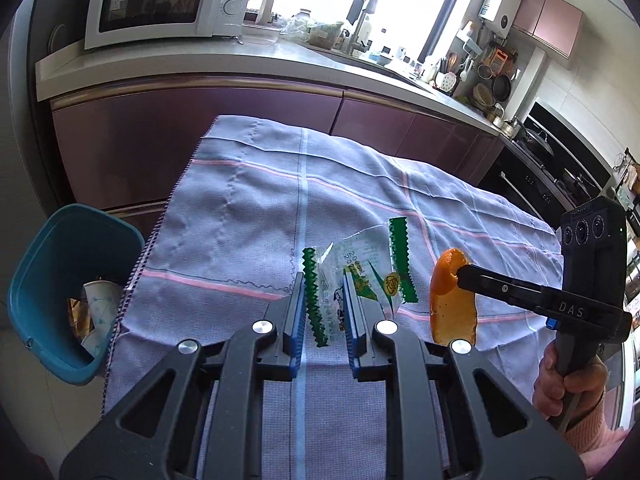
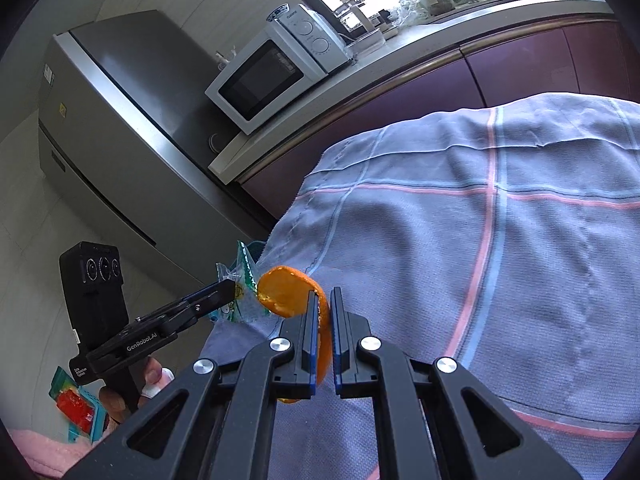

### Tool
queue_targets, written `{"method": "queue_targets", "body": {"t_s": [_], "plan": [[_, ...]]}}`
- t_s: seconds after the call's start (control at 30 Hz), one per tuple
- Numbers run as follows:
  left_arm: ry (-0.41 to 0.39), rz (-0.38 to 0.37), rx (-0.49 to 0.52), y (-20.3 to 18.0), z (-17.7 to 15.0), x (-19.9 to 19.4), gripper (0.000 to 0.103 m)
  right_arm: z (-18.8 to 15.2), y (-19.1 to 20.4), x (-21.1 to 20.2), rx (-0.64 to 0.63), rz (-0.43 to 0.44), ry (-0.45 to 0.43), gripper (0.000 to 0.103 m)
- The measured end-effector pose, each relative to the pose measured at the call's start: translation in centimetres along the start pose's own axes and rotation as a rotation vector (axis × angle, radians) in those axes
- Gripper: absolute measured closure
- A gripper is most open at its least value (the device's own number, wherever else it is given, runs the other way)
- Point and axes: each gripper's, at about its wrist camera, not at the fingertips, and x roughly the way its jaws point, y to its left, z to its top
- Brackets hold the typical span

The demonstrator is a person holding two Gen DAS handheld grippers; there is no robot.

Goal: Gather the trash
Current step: 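Carry the wrapper and orange peel to the teal wastebasket with both tools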

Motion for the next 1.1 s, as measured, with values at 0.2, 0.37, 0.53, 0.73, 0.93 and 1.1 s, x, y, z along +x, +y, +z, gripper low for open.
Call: {"method": "queue_targets", "body": {"t_s": [0.2,0.37,0.53,0.73,0.93,1.1], "plan": [[-0.019,0.024,-0.014,1.3,-0.4,-1.8,0.085,0.0,1.6,1.4,-0.024,0.020,0.022,0.098],[-0.028,0.042,-0.028,2.2,-0.6,-2.6,0.085,0.0,2.5,2.4,-0.038,0.029,0.036,0.098],[-0.036,0.065,-0.040,3.1,-0.9,-3.5,0.085,0.1,3.3,3.2,-0.051,0.039,0.048,0.098],[-0.055,0.089,-0.047,3.9,-1.1,-4.6,0.085,0.3,4.1,3.8,-0.064,0.049,0.054,0.098],[-0.071,0.105,-0.053,4.5,-1.3,-5.6,0.085,0.3,4.8,4.6,-0.076,0.060,0.065,0.098],[-0.085,0.124,-0.060,5.0,-1.4,-6.5,0.085,0.3,5.5,5.3,-0.087,0.073,0.074,0.098]]}}
